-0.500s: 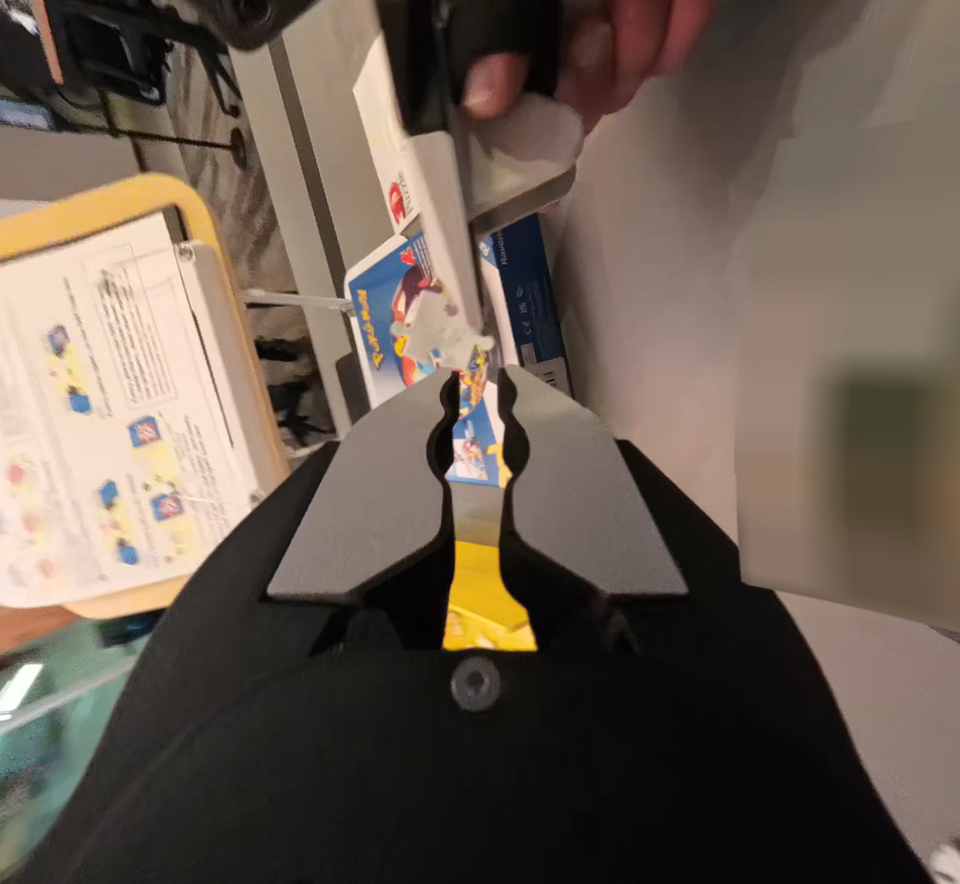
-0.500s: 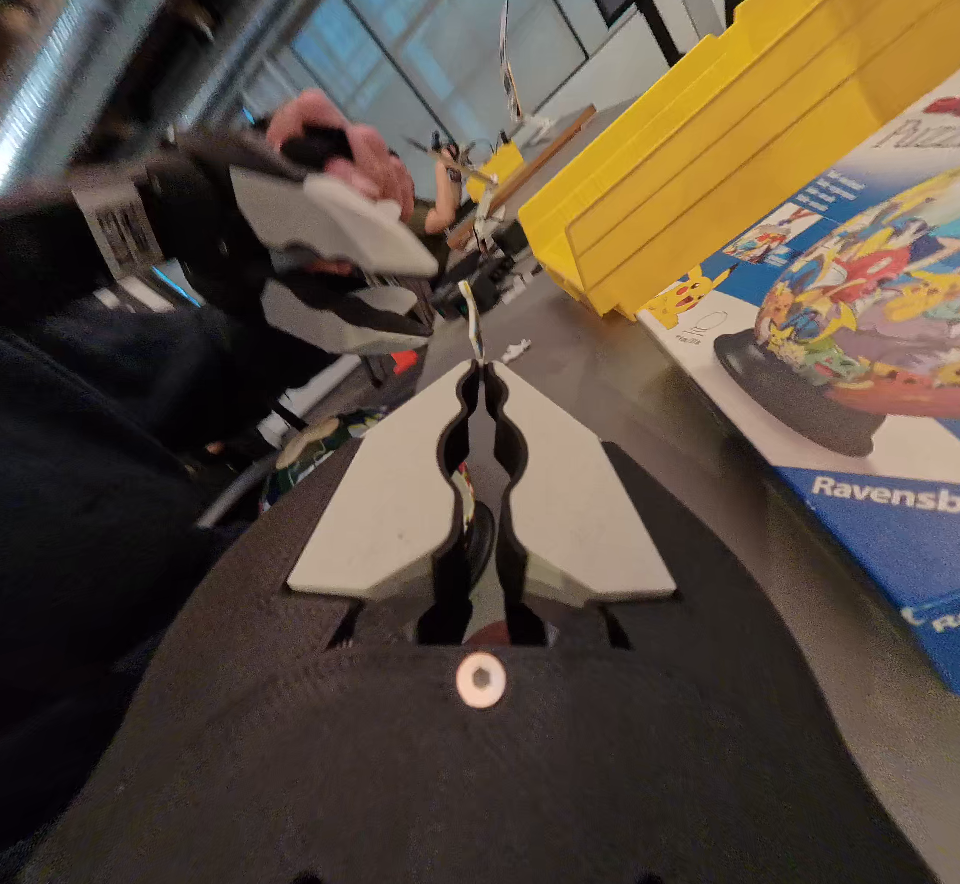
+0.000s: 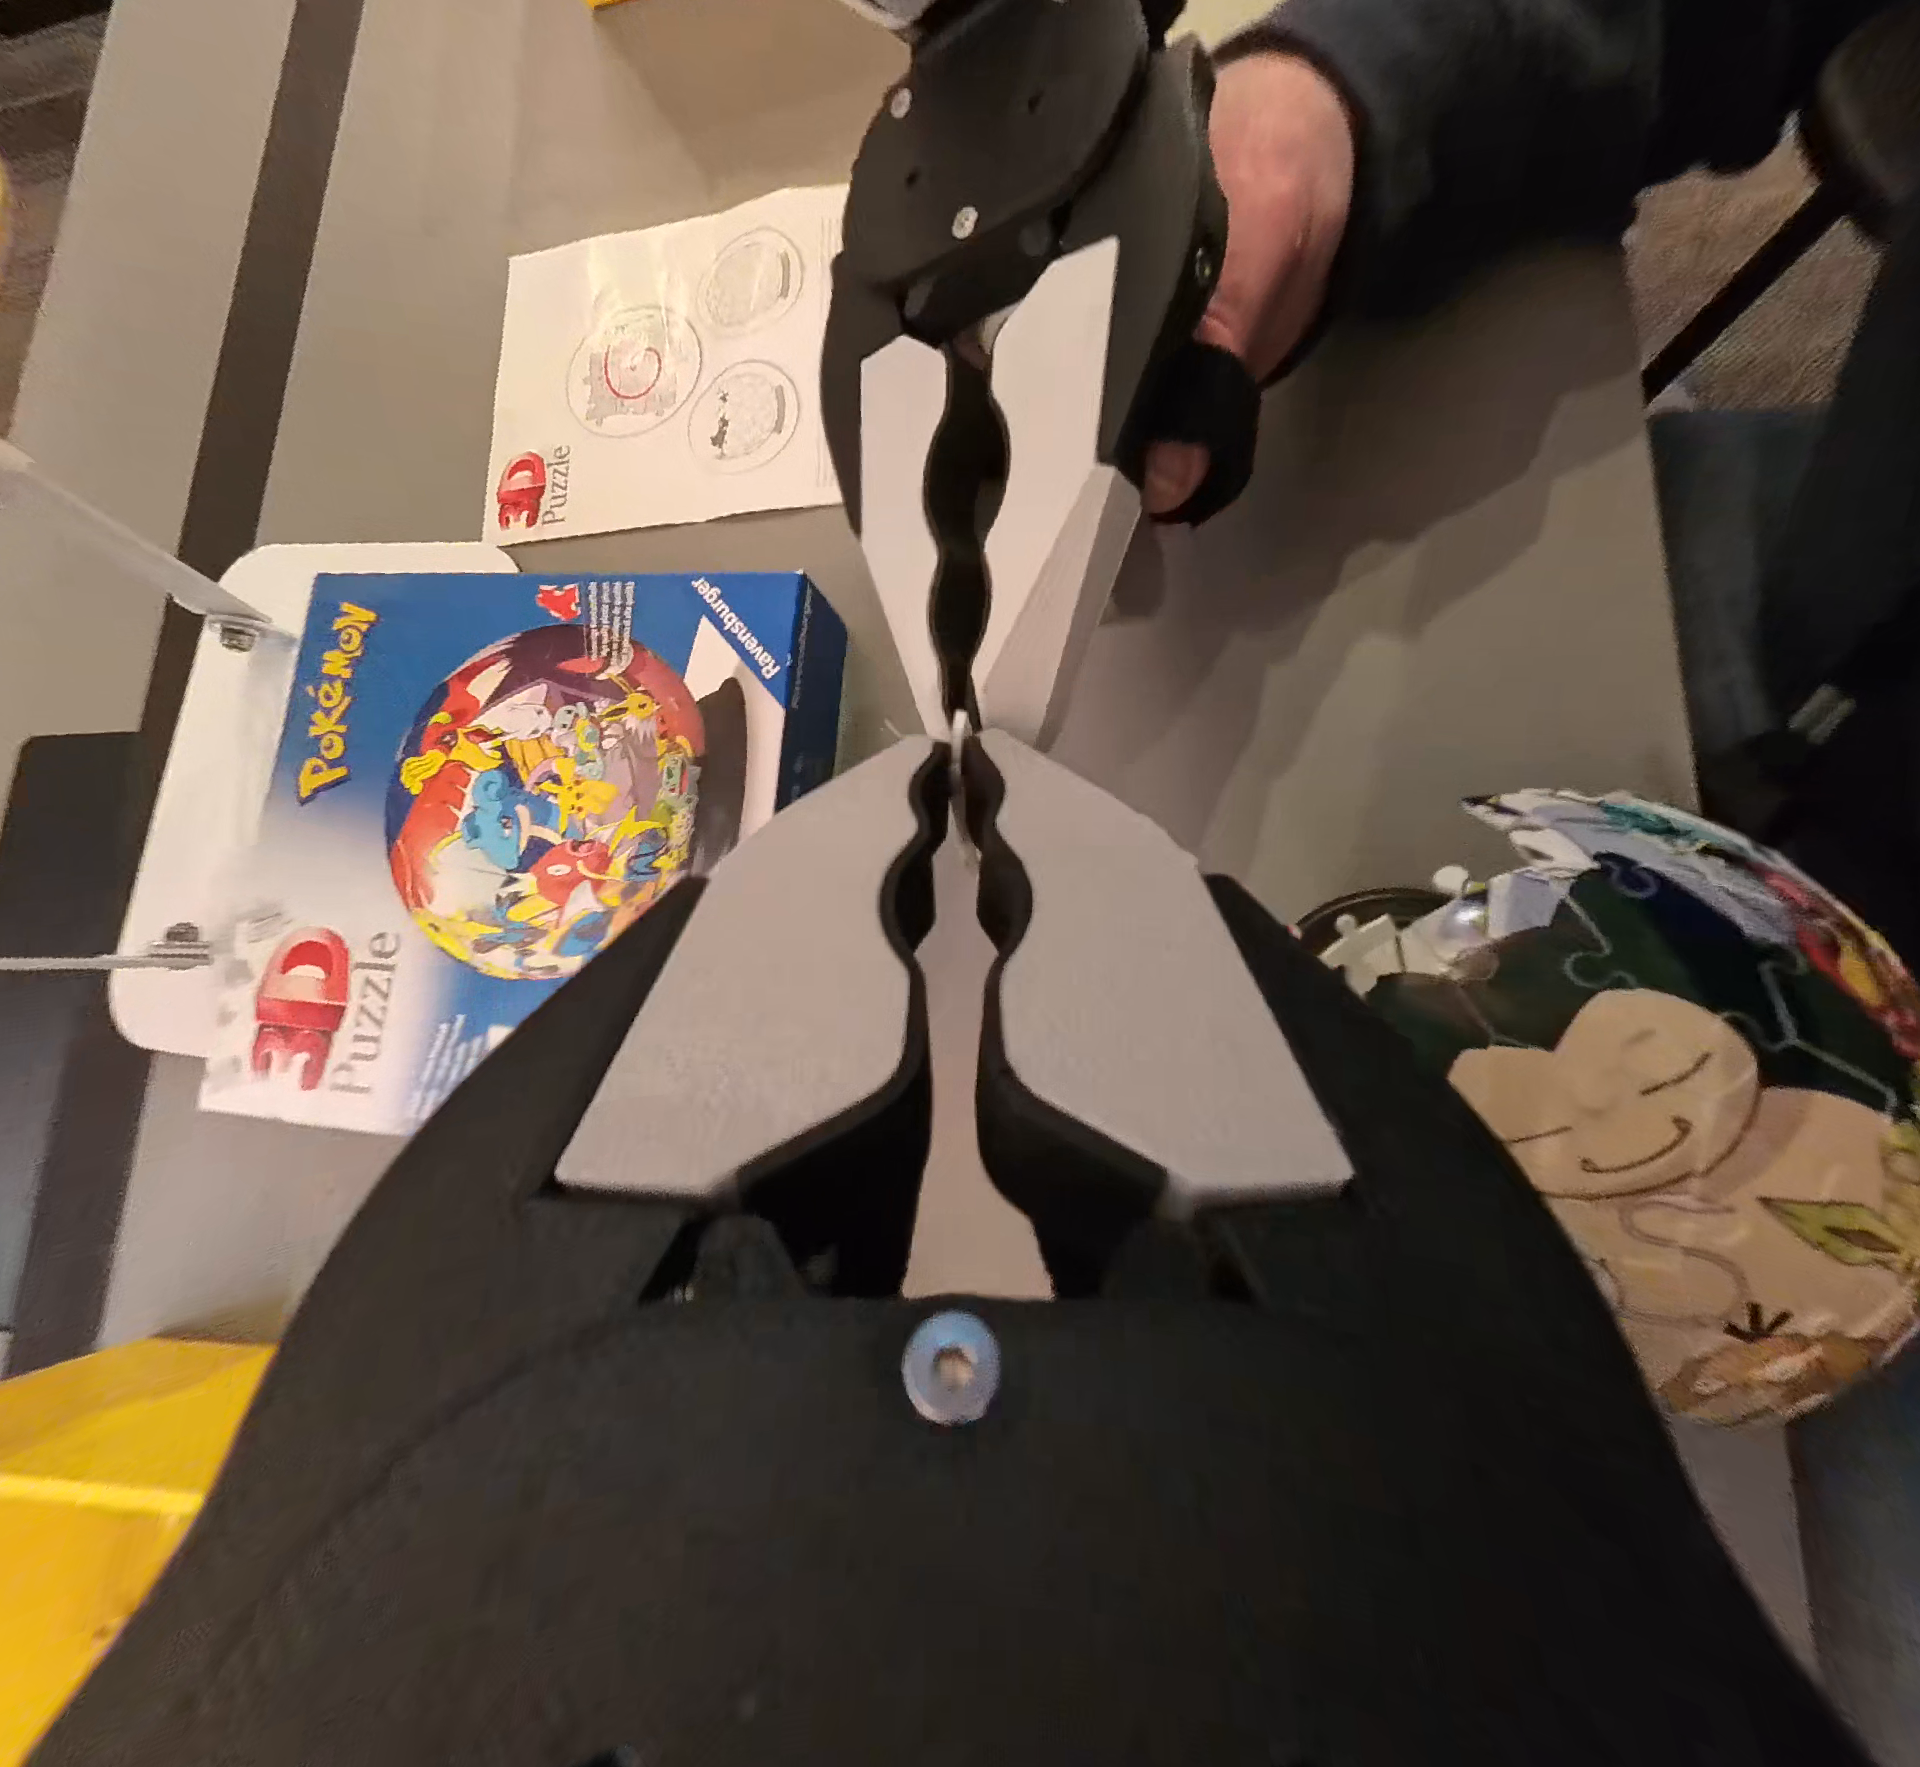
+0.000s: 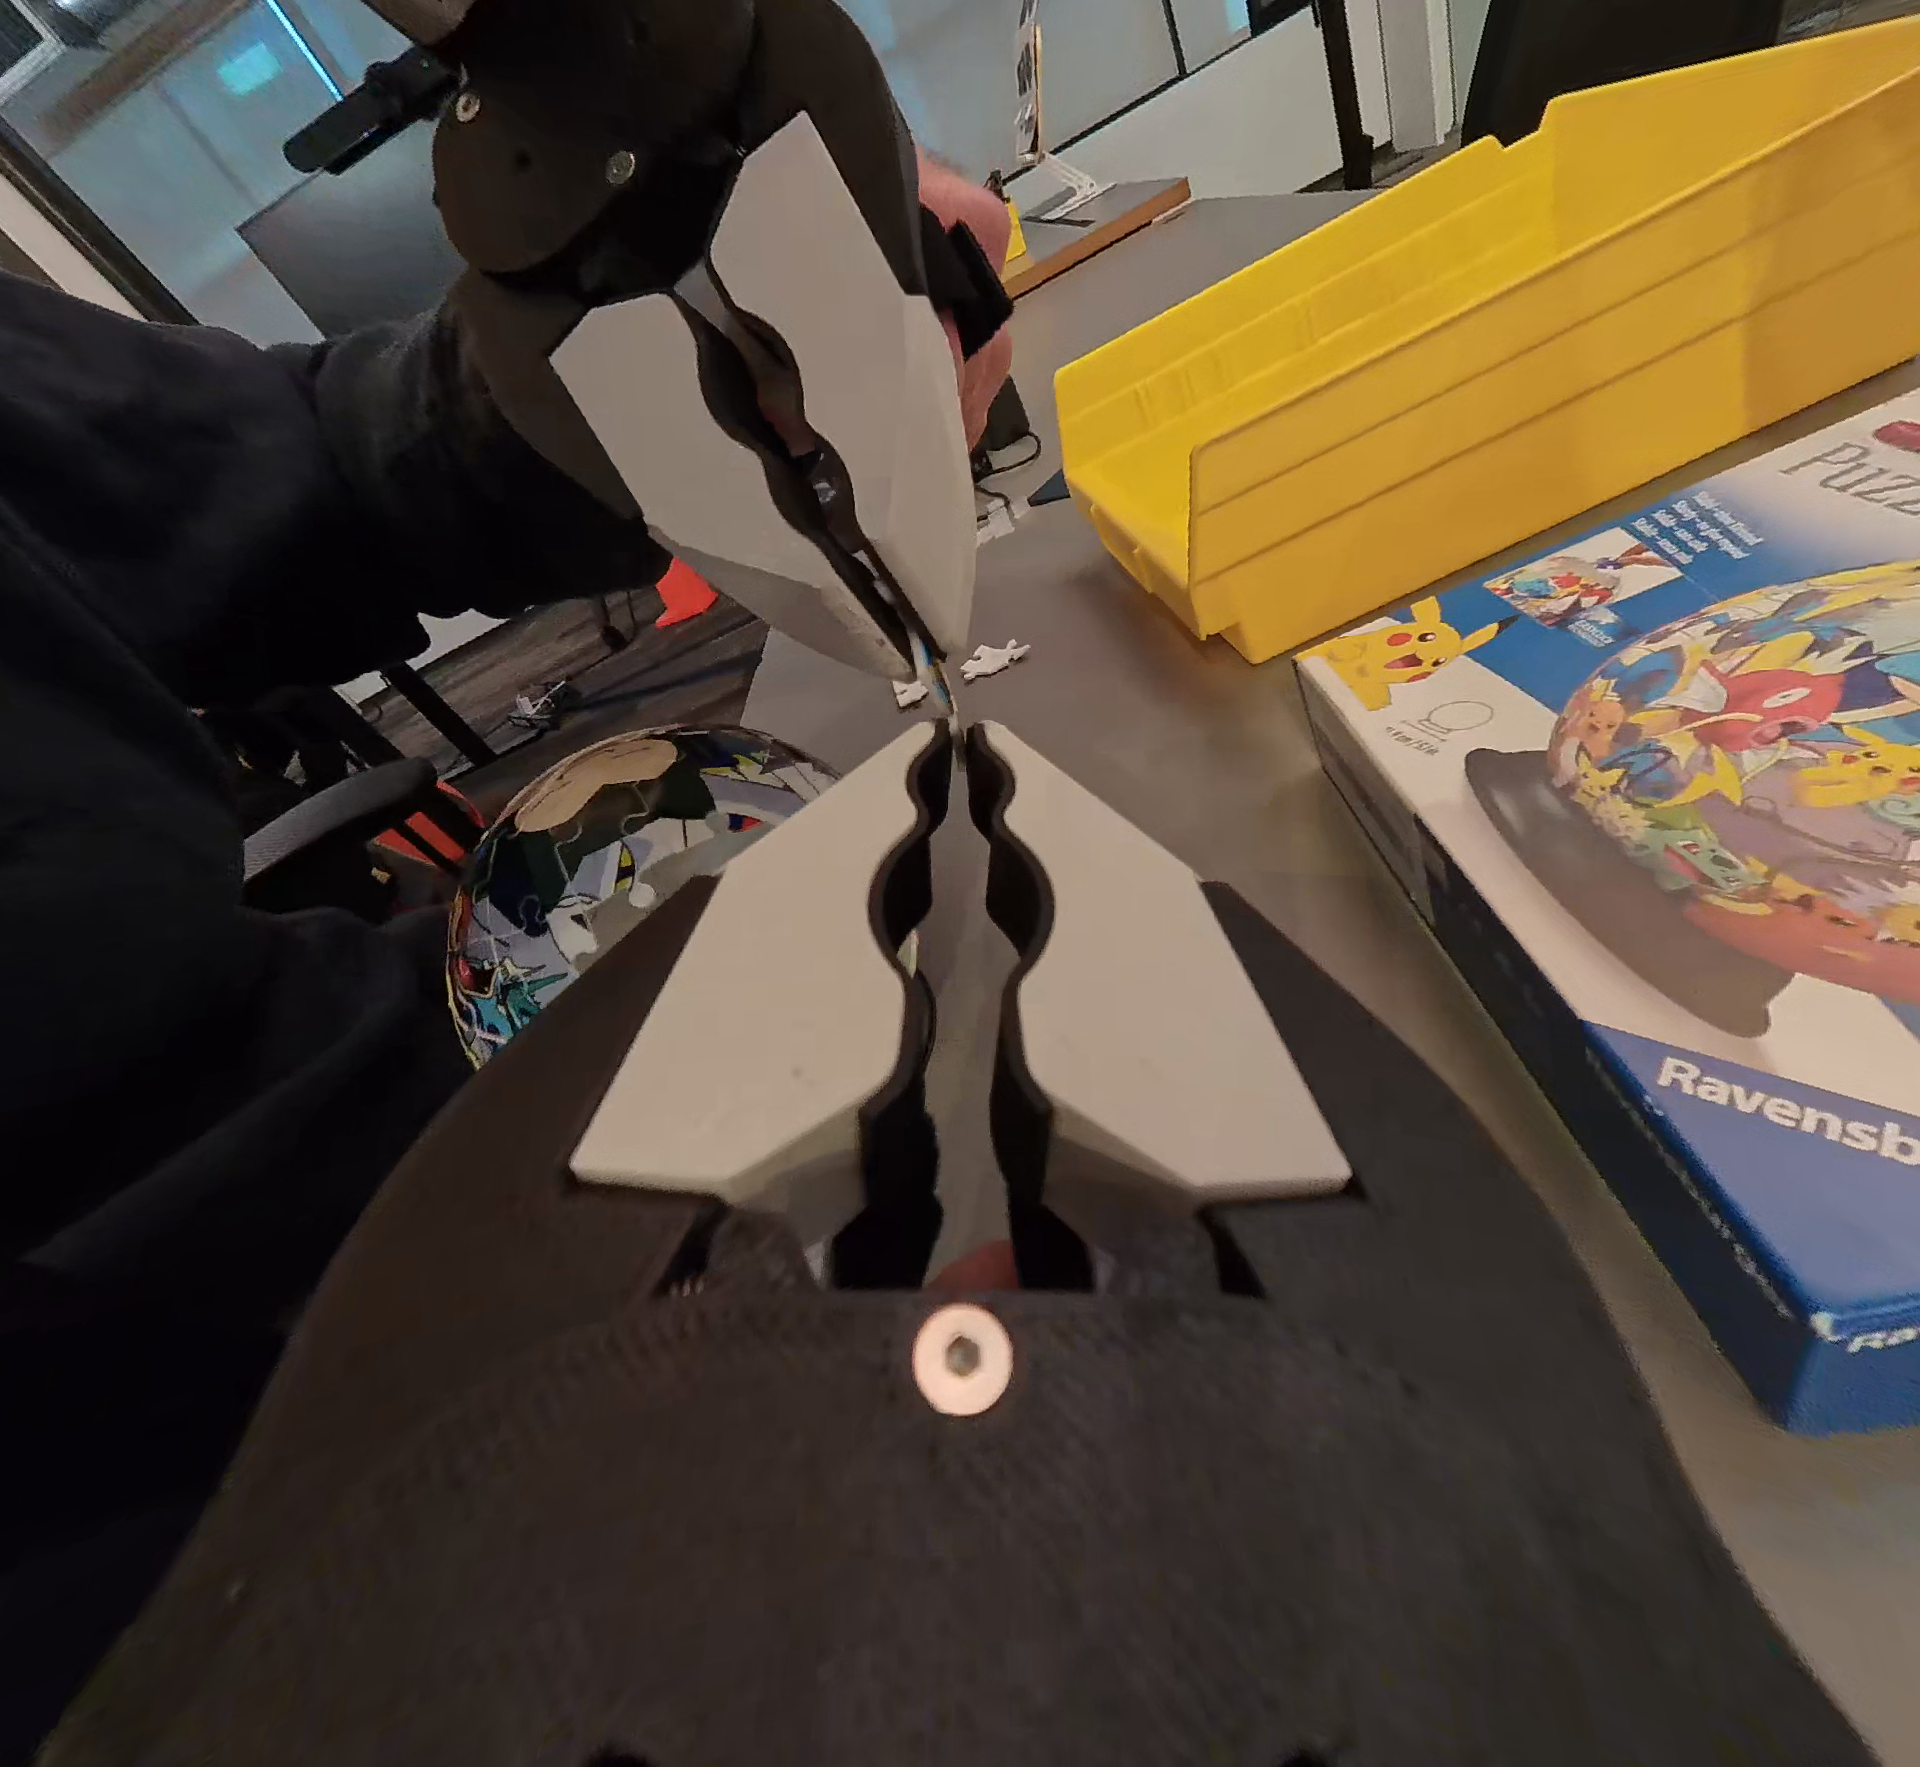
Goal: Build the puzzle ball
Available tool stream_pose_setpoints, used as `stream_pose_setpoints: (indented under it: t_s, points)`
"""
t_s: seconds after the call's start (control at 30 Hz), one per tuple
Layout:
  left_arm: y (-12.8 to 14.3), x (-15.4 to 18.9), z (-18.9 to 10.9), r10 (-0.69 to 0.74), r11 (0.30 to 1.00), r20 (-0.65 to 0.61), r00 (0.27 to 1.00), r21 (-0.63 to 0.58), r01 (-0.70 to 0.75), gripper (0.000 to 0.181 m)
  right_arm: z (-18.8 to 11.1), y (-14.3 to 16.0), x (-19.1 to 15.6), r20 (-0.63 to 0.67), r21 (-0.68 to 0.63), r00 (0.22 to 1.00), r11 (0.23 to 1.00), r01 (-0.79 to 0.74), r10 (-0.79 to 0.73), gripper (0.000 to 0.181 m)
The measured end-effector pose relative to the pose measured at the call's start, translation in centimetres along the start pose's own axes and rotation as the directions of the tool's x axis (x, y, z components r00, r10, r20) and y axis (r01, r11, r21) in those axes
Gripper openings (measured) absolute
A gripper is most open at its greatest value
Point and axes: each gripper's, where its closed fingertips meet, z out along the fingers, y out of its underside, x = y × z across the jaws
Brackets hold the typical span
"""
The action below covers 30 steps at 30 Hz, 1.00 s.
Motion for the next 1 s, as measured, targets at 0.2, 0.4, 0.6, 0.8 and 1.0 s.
stream_pose_setpoints:
  t_s: [0.2,0.4,0.6,0.8,1.0]
  points:
    - [-0.3,-0.1,-0.2,-0.167,0.980,-0.055,0.984,0.096,0.172,0.002,-0.5,-0.6,-0.3,0.053,0.066,0.997,0.996,-0.067,0.063,0.000]
    - [-0.6,-0.3,-0.9,-0.335,0.915,-0.115,0.935,0.196,0.352,0.002,-0.8,-1.3,-0.7,0.143,0.132,0.977,0.975,-0.180,0.161,0.000]
    - [-0.6,-1.0,-1.1,-0.489,0.815,-0.150,0.859,0.274,0.511,0.002,-1.1,-2.2,-0.2,0.176,0.189,0.958,0.947,-0.259,0.227,0.000]
    - [-0.8,-1.7,-1.1,-0.580,0.734,-0.182,0.794,0.307,0.606,0.002,-1.4,-2.4,0.4,0.201,0.215,0.938,0.921,-0.324,0.283,0.000]
    - [-0.7,-1.9,-0.7,-0.615,0.706,-0.183,0.767,0.307,0.639,0.002,-1.3,-2.3,0.5,0.196,0.197,0.937,0.925,-0.326,0.288,0.000]
